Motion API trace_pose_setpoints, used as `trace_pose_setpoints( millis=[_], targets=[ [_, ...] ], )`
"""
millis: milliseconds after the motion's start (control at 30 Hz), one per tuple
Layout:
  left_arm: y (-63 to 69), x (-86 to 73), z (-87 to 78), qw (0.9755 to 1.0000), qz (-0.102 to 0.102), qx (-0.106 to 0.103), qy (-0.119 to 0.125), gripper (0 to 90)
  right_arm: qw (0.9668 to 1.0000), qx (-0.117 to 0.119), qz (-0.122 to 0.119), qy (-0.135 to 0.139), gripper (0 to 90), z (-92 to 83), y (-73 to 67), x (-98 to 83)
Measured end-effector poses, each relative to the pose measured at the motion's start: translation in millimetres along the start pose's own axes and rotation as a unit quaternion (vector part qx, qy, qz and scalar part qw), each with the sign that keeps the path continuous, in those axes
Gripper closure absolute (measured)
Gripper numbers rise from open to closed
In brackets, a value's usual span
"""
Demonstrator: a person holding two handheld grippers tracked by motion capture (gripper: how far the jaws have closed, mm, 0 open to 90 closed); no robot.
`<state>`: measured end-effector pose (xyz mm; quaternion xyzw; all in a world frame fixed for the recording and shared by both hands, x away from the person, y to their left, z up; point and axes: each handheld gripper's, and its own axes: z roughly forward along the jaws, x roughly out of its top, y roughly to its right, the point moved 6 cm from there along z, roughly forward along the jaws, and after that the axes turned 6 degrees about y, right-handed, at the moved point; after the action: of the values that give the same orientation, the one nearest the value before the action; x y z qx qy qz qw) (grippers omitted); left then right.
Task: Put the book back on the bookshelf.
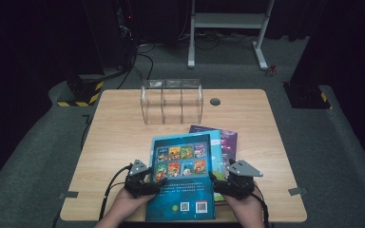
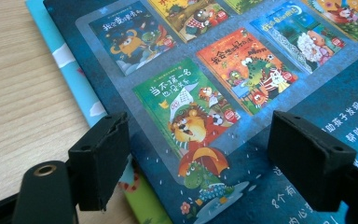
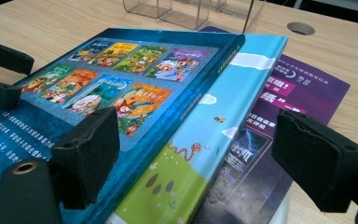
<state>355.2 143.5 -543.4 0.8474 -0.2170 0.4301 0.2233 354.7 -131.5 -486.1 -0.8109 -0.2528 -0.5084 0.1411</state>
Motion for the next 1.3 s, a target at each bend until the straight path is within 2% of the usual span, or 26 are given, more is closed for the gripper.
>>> trace_pose_setpoints(
  millis=[467, 567, 800, 1300],
  targets=[
    [10.2, 3.9, 4.9, 0.9999, 0.010, -0.011, 0.004, 21.3, 0.9999, -0.006, 0.012, -0.004, 15.2, -6.3, 2.4, -4.5],
    [12.0, 5.0, 6.3, 0.9998, 0.011, -0.013, 0.006, 21.4, 1.0000, -0.007, 0.006, -0.003, 15.2, -7.4, 3.8, -5.4],
    [18.2, 8.7, 10.6, 0.9994, 0.025, -0.022, 0.009, 21.4, 0.9998, -0.015, 0.011, -0.005, 15.3, -12.9, 7.7, -9.1],
    [31.0, 14.8, 18.6, 0.9985, 0.034, -0.038, 0.020, 21.5, 0.9993, -0.025, 0.026, -0.008, 15.6, -24.4, 12.8, -16.9]
  ],
)
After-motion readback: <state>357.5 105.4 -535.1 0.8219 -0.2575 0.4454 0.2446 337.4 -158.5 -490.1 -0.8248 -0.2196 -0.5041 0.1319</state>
